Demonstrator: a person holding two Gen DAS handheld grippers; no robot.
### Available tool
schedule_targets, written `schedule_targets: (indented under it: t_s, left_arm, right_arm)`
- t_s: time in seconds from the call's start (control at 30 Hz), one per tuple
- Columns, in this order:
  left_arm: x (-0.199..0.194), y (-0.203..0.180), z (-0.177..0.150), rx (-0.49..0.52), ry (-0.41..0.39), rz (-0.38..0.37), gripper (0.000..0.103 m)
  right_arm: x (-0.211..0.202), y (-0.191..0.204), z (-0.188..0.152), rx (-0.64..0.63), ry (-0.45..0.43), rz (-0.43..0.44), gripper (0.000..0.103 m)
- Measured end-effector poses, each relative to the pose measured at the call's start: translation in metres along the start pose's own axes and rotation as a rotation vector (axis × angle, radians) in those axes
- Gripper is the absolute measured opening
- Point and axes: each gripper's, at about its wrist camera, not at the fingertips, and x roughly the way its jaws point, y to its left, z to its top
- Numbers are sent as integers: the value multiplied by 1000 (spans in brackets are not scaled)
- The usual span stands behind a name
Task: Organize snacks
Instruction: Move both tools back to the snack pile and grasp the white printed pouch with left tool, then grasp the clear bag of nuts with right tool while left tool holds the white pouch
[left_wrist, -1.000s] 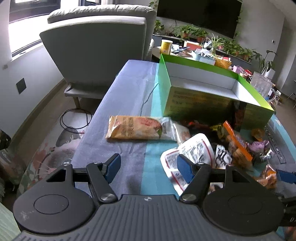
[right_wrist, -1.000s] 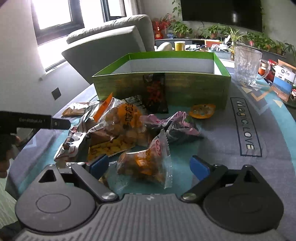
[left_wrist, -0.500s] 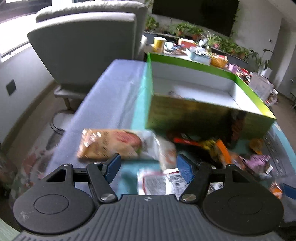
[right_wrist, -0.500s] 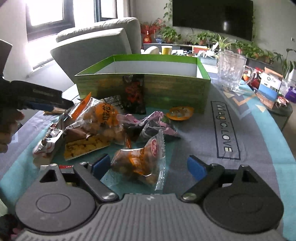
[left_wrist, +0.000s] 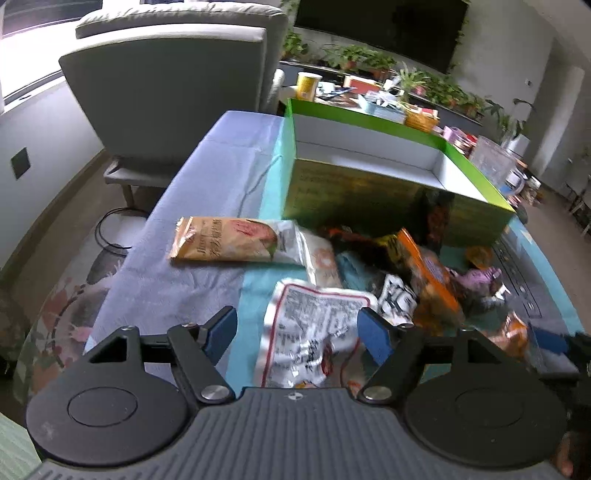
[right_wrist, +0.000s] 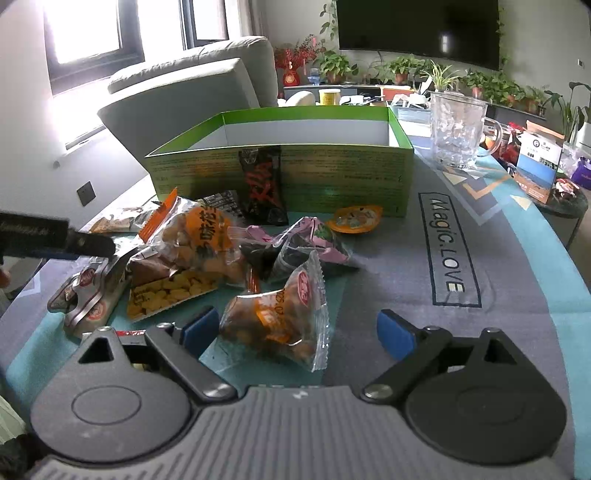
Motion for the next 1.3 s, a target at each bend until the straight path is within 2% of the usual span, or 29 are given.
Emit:
schedule_targets:
  t_s: [0.37, 0.5, 0.57, 0.63, 0.73, 0.97, 1.3]
  left_arm:
    - [0, -6, -9, 50, 1, -21, 70]
    - [9, -3, -11, 47, 27, -32, 71]
    - [9, -1, -12, 52, 11, -39, 71]
    - [8, 1, -13, 47, -1, -63, 62]
    - [6, 5, -12, 22, 9, -115, 61]
    - [-10, -3, -8, 39, -53, -137, 61]
    - [-31, -7, 6, 44, -129, -148, 61]
  right_arm:
    - [-2, 0, -1, -5, 0, -8, 61]
    - [-2, 0, 0, -6, 2, -6, 61]
    - [-1, 1, -1, -11, 4, -7, 61]
    - [0, 2, -1, -18, 7, -10, 61]
    - [0, 4, -1, -25, 0, -18, 61]
    - [-3, 8, 0, -55, -12, 3, 60]
    - [-13, 2, 5, 6, -45, 32, 58]
